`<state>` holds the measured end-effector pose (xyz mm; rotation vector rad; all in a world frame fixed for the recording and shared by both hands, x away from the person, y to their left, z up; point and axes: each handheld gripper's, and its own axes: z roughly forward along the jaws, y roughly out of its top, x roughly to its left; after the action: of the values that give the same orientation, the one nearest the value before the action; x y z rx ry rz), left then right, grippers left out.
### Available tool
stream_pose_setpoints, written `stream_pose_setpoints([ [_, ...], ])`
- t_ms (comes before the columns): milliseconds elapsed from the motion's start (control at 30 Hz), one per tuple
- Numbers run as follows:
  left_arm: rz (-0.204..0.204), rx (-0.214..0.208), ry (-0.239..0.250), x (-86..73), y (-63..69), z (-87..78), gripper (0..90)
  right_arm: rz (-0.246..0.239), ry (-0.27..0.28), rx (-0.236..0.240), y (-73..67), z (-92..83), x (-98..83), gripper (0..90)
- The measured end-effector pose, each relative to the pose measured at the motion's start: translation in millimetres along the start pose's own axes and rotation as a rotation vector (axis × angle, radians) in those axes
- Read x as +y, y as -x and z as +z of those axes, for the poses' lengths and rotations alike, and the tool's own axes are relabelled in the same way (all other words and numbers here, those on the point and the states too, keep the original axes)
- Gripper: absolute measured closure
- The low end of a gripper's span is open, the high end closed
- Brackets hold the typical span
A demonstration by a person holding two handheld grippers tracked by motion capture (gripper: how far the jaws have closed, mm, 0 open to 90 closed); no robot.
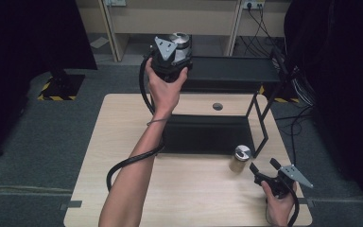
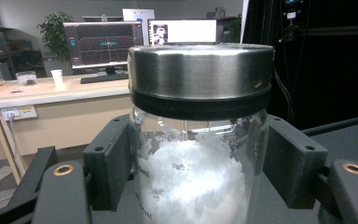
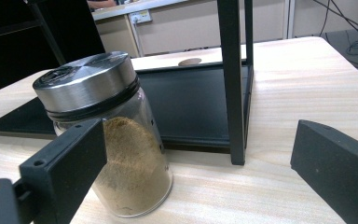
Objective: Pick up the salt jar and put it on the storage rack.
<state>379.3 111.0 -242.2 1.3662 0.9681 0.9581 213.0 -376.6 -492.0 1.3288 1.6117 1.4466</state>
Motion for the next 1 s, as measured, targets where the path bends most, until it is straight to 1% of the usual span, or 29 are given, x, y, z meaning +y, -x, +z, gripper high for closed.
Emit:
stream_pose_setpoints([
  [100, 0.002, -0.002, 0.007, -1.9, 0.0, 0.7, 30.4, -0.001, 0.000, -0.001, -0.2, 0.0, 0.1, 3.6],
  [233, 0.005, -0.015, 0.006, -1.6, -3.4, 1.0, 30.3, 0.004, 0.002, 0.001, 0.3, 0.1, -0.3, 3.6],
  [300, 0.008, -0.030, 0.003, -1.0, -6.3, 1.3, 30.1, 0.003, 0.002, 0.000, 0.2, 0.1, -0.3, 3.6],
  [333, 0.005, -0.051, -0.005, 0.8, -9.8, 1.9, 29.0, 0.001, 0.002, 0.000, 0.2, 0.1, -0.3, 3.6],
  [367, 0.006, -0.059, -0.022, 4.7, -10.9, 2.1, 24.5, 0.002, 0.002, 0.001, 0.3, 0.1, -0.4, 3.6],
  [400, 0.013, -0.059, -0.022, 6.4, -10.4, 0.8, 18.2, 0.003, 0.003, 0.001, 0.3, 0.0, -0.5, 3.6],
  [433, 0.016, -0.062, -0.010, 6.3, -10.6, -1.5, 14.9, 0.004, 0.003, 0.001, 0.4, 0.0, -0.5, 3.6],
  [467, 0.011, -0.060, 0.000, 6.7, -10.4, -3.8, 13.0, 0.005, 0.004, 0.002, 0.6, 0.0, -0.6, 3.6],
  [533, 0.009, -0.052, 0.016, 7.9, -9.0, -9.3, 4.6, 0.007, 0.004, 0.001, 0.7, -0.1, -0.7, 3.6],
  [567, 0.012, -0.053, 0.028, 7.9, -9.1, -12.6, 3.2, 0.007, 0.005, 0.001, 0.6, -0.2, -0.8, 3.6],
  [667, 0.016, -0.058, 0.048, 10.0, -8.7, -23.7, 1.0, 0.001, 0.003, 0.000, 0.1, -0.3, -0.5, 3.6],
  [733, 0.031, -0.054, 0.058, 11.5, -8.5, -30.9, 0.2, 0.000, -0.001, 0.001, 0.1, 0.0, 0.1, 3.6],
  [800, 0.031, -0.060, 0.076, 10.6, -10.3, -37.5, 0.1, 0.003, 0.001, 0.003, 0.6, 0.1, -0.2, 3.6],
  [833, 0.037, -0.058, 0.086, 9.7, -11.0, -41.7, 0.1, 0.006, 0.003, 0.002, 0.7, 0.0, -0.4, 3.6],
  [1000, 0.054, -0.064, 0.099, 7.1, -15.2, -54.1, 0.0, 0.002, 0.001, -0.003, -0.5, -0.1, -0.1, 3.6],
])
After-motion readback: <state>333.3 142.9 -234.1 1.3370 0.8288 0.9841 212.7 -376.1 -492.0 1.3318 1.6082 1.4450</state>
